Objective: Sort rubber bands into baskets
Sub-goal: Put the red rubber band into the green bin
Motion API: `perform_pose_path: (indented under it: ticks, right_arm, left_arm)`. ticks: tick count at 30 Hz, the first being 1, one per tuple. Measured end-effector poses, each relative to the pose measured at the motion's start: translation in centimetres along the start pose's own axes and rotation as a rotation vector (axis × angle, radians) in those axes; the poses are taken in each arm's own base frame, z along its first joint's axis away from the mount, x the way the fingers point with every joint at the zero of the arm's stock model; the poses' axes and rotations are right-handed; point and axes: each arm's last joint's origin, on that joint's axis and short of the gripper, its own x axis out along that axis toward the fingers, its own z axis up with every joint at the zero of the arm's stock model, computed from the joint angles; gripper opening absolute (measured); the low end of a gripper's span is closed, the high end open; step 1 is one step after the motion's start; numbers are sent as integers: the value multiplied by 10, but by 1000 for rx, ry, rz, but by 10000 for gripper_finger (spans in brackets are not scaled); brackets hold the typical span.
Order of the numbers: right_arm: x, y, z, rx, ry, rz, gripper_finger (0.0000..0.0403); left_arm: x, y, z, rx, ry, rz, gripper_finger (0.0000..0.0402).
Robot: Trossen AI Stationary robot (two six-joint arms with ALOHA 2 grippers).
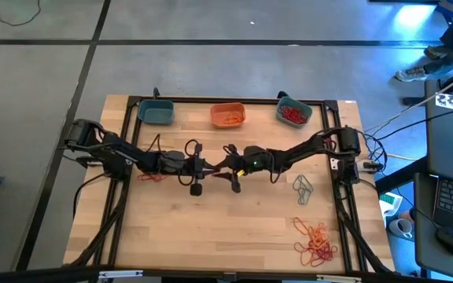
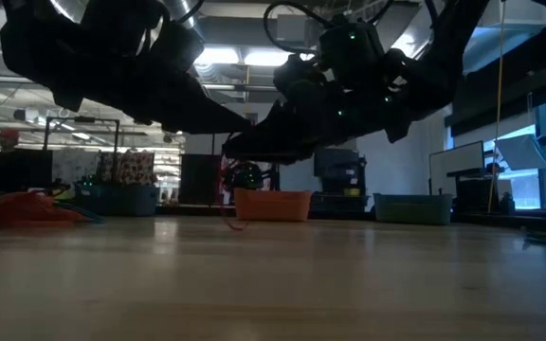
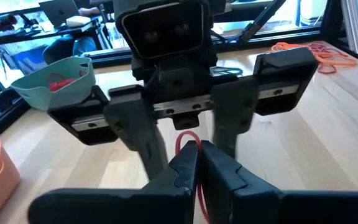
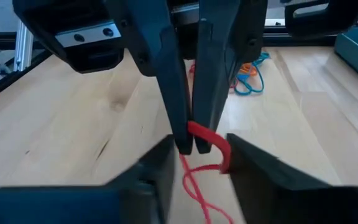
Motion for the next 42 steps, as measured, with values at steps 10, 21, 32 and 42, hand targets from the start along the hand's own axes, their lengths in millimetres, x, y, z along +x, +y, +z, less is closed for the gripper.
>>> perform_pose_path:
  ticks: [10,21,32,42]
  right_arm:
    - [0,0,-1,-30,15,0,8]
    - [-8,-2,5,-58,86,-103,8]
    - [-53,-5,41,-147,299,-403,5]
    - [-124,-36,77,-150,422,-675,7]
  left_arm:
    - [2,0,2,2,-1,0,36]
    - [-14,-4,8,-6,110,-36,126]
    - [-30,-6,-16,-105,341,-37,127]
    - [-32,-5,-22,-120,368,0,127]
